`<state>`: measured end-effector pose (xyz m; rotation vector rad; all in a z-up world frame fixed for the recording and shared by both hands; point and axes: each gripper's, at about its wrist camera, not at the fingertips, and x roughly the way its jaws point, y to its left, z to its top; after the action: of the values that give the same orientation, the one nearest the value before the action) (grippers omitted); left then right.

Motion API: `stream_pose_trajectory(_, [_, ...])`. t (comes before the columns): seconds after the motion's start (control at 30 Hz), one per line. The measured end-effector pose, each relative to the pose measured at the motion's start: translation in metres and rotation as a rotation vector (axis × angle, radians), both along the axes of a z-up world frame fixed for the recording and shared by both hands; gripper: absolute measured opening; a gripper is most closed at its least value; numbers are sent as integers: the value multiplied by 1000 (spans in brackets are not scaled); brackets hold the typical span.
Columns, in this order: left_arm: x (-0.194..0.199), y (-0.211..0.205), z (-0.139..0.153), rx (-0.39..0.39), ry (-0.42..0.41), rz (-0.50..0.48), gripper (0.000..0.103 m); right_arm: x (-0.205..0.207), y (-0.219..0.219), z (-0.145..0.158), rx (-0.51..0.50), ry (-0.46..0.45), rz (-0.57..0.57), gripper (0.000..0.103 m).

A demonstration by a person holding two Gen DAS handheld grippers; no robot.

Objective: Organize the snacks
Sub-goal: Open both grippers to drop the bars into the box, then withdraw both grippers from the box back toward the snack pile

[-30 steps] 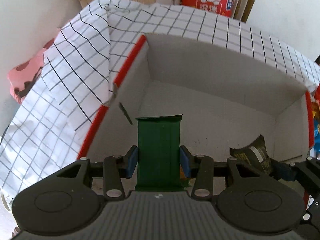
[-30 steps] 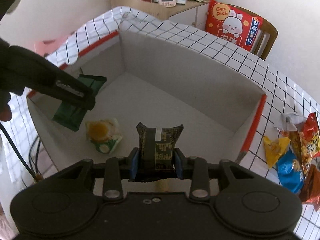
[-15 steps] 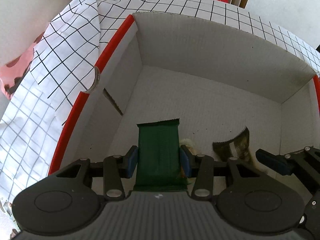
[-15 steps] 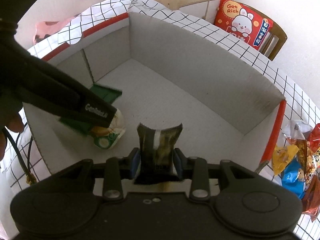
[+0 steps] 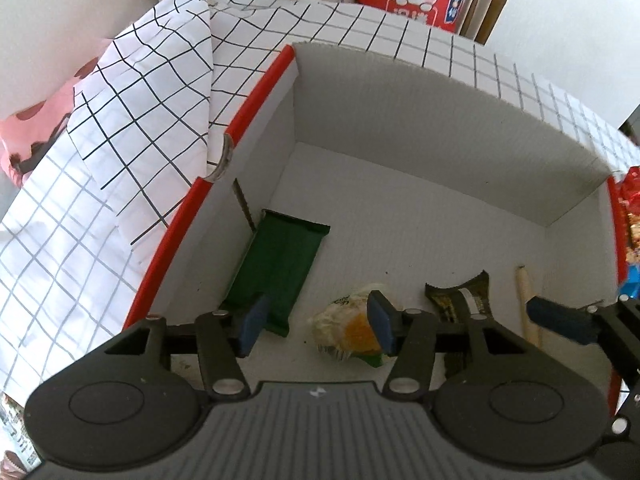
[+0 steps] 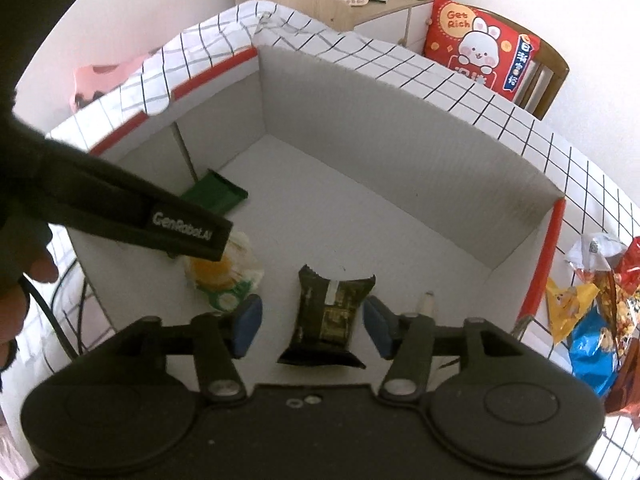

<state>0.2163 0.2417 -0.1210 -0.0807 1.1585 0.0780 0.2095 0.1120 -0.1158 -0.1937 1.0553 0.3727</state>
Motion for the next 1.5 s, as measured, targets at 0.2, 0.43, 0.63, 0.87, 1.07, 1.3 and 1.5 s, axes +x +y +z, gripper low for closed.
stream_pose_trajectory(0.2, [-13,4,19,-20,-62,2,57,-11,-11,18,64,-39,-38,79])
stream_pose_trajectory(0.43, [-33,-2,42,-17,-128,-26,58,-22,-22,39,109,-90,-94,88])
stream_pose_trajectory(0.63, [-52,-10,59,-16,-182,-69,58,-37,-34,53,141,-117,-135,91])
stream_pose_trajectory(0.87, [-75,-24,77,-11,-249,-128,64,-59,-53,70,182,-159,-164,95])
stream_pose_trajectory(1.07, [-95,-46,91,2,-308,-156,66,-78,-79,82,239,-184,-188,98])
stream_pose_trajectory(1.3, [-115,-83,96,-9,-335,-148,71,-103,-116,91,251,-233,-190,101])
stream_pose_trajectory(1.5, [-128,-127,93,-51,-330,-139,73,-122,-159,95,247,-253,-183,102])
